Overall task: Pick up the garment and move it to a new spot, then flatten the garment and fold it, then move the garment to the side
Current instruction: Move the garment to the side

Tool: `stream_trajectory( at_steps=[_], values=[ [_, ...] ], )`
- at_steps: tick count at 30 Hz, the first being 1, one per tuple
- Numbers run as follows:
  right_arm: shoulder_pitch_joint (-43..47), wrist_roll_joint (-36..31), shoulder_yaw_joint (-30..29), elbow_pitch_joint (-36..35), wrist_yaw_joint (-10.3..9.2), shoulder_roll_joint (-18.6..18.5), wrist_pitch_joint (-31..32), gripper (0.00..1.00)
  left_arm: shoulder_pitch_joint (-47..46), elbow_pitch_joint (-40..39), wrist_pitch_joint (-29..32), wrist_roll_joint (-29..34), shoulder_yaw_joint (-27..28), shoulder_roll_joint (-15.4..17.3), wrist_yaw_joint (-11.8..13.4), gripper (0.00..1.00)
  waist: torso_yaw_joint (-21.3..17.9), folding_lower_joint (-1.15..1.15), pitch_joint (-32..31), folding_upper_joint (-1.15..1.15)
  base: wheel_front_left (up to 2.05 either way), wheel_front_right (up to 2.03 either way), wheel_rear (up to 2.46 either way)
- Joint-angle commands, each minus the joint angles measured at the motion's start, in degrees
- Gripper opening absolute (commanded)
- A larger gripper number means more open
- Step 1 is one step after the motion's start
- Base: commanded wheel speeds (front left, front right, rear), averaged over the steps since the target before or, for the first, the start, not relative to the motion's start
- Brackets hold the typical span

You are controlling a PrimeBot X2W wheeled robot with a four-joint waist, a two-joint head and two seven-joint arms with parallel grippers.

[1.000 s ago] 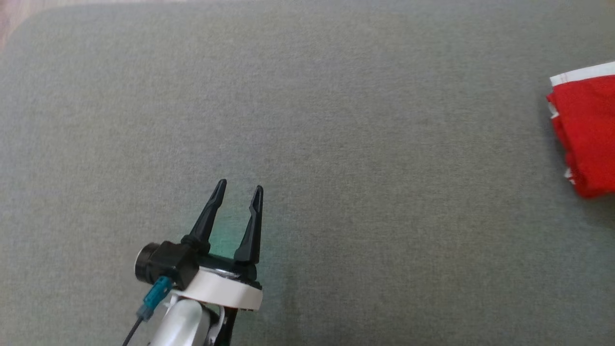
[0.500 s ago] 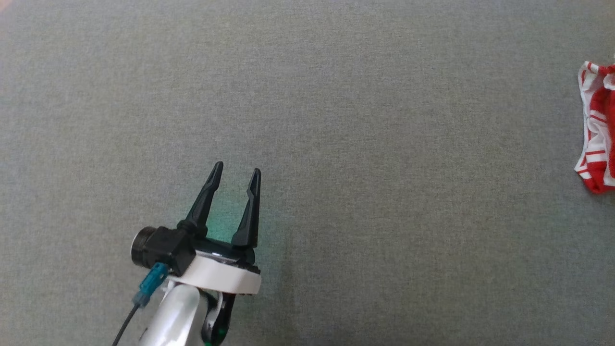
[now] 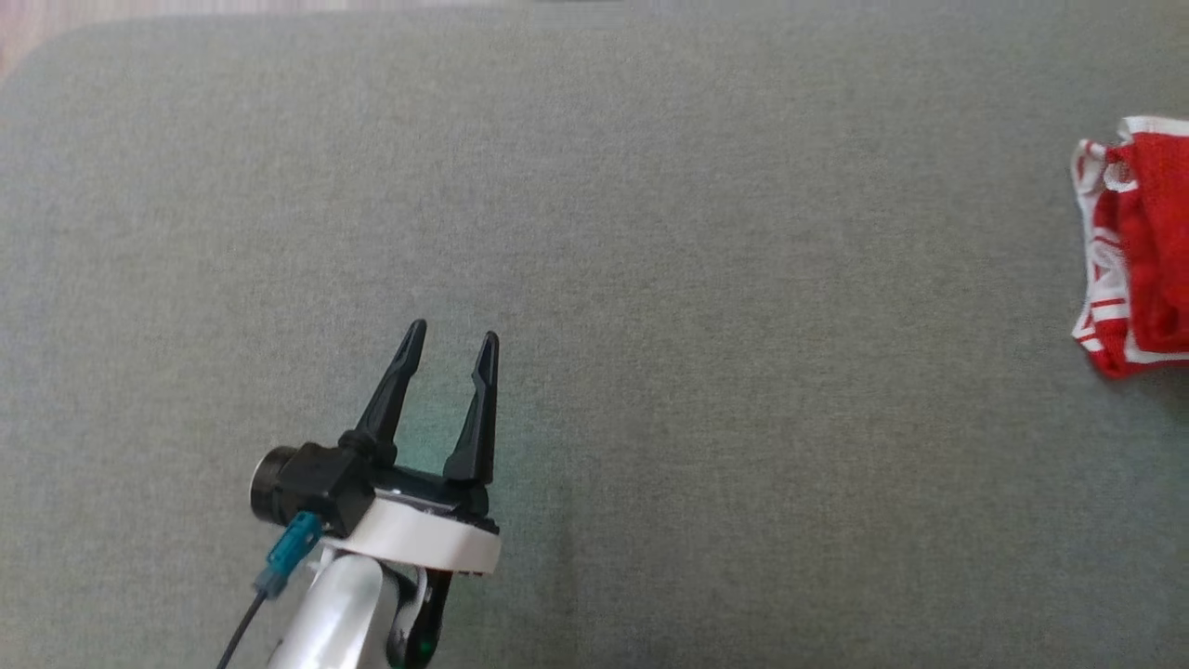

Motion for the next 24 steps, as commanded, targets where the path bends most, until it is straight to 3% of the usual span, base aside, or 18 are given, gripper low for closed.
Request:
stream_trajectory(
  at_steps=[1,6,13,18,24],
  values=[
    [-1.3,-0.8,-0.2,-0.3,-0.04,-1.6,-1.0,1.00,-0.4,-1.4,-0.5,0.1,1.9,0.1,-0.2,1.00,-0.8,0.00,-1.5,0.00,0.00,0.00,0.00],
    [-5.0,-1.4,-4.5,-0.1,-0.04,4.1,-3.4,1.00,1.0,-1.6,-0.5,0.1,2.9,0.1,-0.1,1.00,-2.6,0.00,-5.1,0.00,0.00,0.00,0.00],
    [-5.0,-2.4,-7.5,-6.9,-0.04,13.2,-9.0,1.00,2.4,-3.1,-0.5,-0.2,3.7,0.1,0.0,1.00,-4.3,0.00,-9.6,0.00,0.00,0.00,0.00],
    [0.6,-2.2,-12.9,-14.2,-0.04,18.8,-13.3,1.00,3.5,-5.2,-0.5,0.4,4.8,0.1,0.7,1.00,-5.1,0.00,-11.8,0.00,0.00,0.00,0.00],
    [14.2,-4.5,-21.5,-25.0,-0.04,27.4,-14.3,1.00,5.1,-6.9,-0.5,0.8,5.4,0.1,2.0,1.00,-5.3,0.00,-13.7,0.00,0.00,0.00,0.00]
  ],
)
